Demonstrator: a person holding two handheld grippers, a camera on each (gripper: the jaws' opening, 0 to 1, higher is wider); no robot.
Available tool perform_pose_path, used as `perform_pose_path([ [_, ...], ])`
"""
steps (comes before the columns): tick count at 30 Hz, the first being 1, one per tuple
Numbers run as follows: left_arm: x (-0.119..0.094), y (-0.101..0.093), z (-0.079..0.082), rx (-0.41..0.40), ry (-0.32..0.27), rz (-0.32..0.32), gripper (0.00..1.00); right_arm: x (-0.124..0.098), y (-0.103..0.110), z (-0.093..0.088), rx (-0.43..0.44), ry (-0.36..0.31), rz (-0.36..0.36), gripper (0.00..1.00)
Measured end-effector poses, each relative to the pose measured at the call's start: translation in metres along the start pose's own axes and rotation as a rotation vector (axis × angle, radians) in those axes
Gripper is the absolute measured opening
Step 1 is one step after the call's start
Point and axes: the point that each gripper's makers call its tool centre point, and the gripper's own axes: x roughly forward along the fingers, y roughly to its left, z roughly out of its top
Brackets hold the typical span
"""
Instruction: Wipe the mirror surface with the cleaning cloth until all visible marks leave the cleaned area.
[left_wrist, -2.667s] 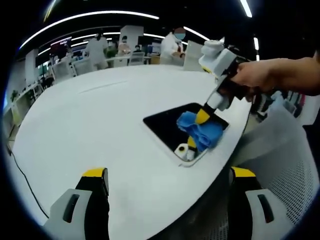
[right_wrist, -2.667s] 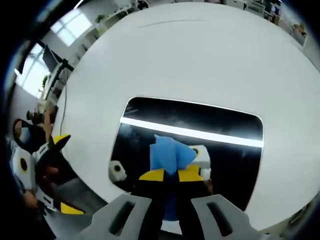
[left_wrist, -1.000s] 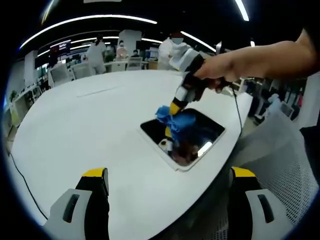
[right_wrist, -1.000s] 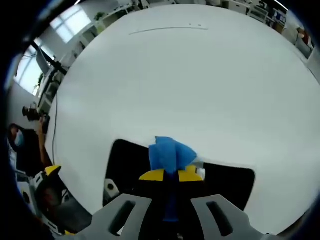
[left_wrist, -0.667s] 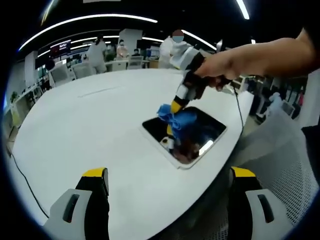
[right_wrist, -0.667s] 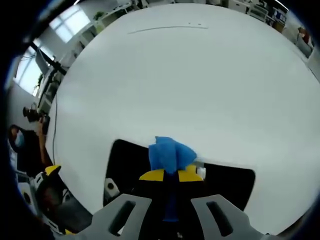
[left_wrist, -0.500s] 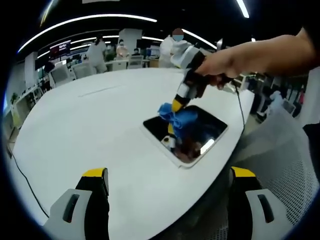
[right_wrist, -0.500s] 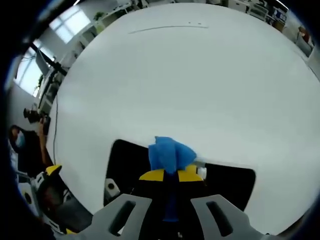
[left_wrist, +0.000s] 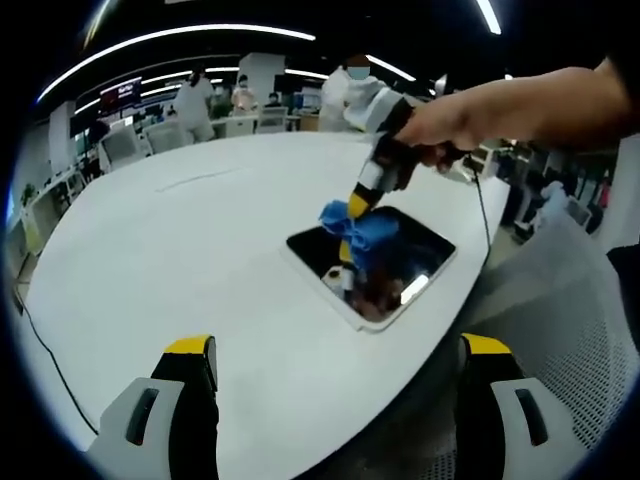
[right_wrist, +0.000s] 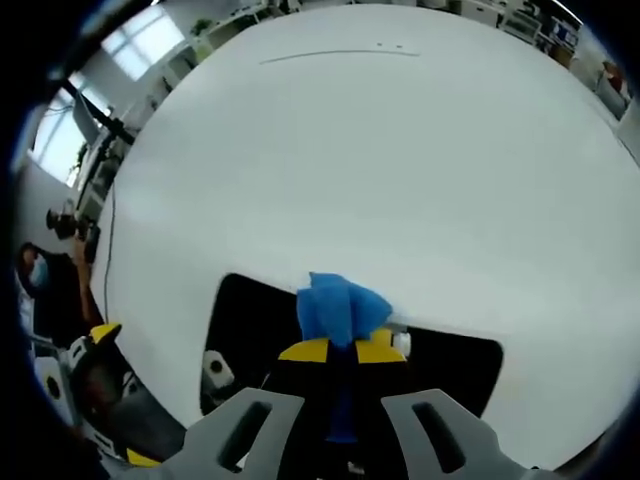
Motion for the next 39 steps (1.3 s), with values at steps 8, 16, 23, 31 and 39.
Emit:
perform_pose_path([
  [8,0.0,0.0,0.0,0.001,0.002,0.003,1.0,-0.003,-0.013,-0.002,0.007,0.003,-0.002,0.01],
  [16,0.001,0.0,0.001,0.007,0.005,0.005,1.0,-0.002,-0.028,-0.001,0.018,0.008,-0.007,0.01],
  [23,0.0,0.002,0.003,0.009,-0.007,0.017,1.0,-0.001,-0.038,-0.001,0.026,0.013,-0.008,0.01],
  [31,0.0,0.004,0.0,0.001,0.007,0.019,1.0,-0.002,-0.048,-0.002,0.034,0.018,-0.018,0.01],
  [39,0.002,0.001,-0.001,0.007,0.019,0.005,1.0,-0.002,-0.046,-0.003,0.025,0.015,-0.03,0.01],
])
